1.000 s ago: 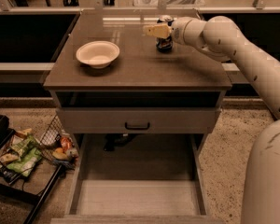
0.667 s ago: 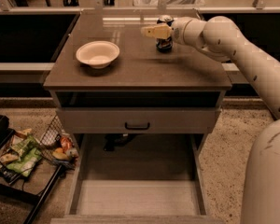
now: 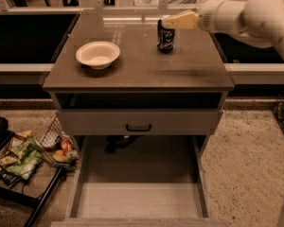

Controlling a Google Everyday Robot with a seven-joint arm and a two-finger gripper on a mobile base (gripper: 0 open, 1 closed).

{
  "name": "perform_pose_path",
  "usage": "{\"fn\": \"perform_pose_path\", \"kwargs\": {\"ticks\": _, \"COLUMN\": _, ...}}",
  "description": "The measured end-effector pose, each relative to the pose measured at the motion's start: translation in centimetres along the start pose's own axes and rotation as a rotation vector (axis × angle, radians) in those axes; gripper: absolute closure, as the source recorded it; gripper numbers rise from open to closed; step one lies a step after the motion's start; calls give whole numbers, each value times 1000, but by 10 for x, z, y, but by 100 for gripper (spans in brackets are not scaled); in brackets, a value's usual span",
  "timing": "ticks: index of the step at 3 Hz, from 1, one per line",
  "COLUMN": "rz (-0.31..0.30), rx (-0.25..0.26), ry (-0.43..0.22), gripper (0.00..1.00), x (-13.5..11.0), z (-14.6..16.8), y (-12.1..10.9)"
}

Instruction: Pick pepsi can from middle drawer and place on counter

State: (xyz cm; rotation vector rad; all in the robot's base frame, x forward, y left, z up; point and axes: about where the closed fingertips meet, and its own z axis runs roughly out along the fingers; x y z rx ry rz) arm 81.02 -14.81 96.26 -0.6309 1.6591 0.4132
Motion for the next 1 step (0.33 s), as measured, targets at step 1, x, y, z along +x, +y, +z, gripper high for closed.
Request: {"fn": "perform_pose_path", "kwargs": {"ticks": 1, "rz": -105, "rx": 4, "ry": 63, "gripper": 0, "x": -10, "z": -96, "y": -10}}
